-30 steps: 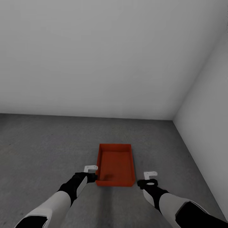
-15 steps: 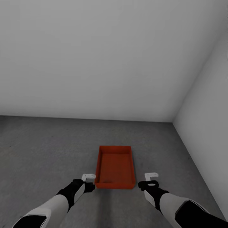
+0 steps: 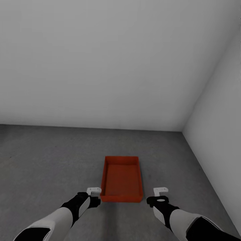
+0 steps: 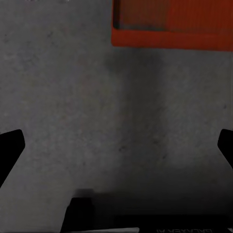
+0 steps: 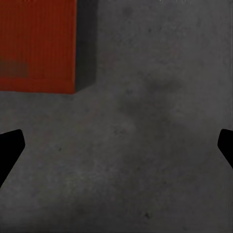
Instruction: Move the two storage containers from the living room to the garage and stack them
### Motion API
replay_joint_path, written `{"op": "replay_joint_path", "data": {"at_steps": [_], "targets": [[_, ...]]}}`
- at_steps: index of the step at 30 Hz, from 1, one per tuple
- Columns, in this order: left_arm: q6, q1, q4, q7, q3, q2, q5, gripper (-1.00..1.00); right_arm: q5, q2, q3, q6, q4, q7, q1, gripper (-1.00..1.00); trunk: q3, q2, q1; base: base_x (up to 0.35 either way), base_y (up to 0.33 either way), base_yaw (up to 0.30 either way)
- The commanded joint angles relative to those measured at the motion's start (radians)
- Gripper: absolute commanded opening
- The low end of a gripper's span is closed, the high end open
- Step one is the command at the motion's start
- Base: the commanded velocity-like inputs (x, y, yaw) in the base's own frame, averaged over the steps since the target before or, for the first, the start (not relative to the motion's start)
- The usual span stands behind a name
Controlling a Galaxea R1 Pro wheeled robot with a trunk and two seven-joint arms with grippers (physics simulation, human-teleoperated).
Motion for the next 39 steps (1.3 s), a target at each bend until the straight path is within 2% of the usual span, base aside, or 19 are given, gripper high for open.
{"op": "replay_joint_path", "data": {"at_steps": [1,6,16,28,32,39], "targets": [[0.006,0.000,-0.001,0.005,0.000,-0.001,0.005,1.00,-0.007,0.001,0.008,-0.001,0.002,-0.002,-0.001,1.00,0.001,0.000,0.000,0.000,0.000,-0.004],[0.007,0.000,0.002,0.005,0.000,0.000,0.005,1.00,-0.008,0.000,0.008,-0.001,0.002,-0.002,0.000,1.00,0.009,0.000,0.000,0.000,0.000,-0.042],[0.007,0.000,0.017,0.003,0.001,0.001,0.007,1.00,-0.008,0.000,0.008,-0.001,0.002,-0.002,0.001,1.00,0.056,0.070,-0.038,0.000,0.000,-0.064],[0.003,0.000,0.095,0.002,0.002,0.008,0.009,1.00,-0.006,0.001,0.008,-0.001,0.002,-0.002,0.044,1.00,0.112,0.154,-0.084,0.000,0.000,-0.067],[0.001,0.000,0.129,0.002,0.002,0.018,0.009,1.00,-0.004,0.002,0.009,-0.002,0.002,-0.002,0.076,1.00,0.131,0.182,-0.100,0.000,0.000,-0.067],[-0.068,0.007,0.171,0.000,0.002,0.058,0.024,1.00,-0.003,0.002,0.009,-0.015,0.002,-0.002,0.153,1.00,0.164,0.231,-0.127,0.000,0.000,-0.071]]}}
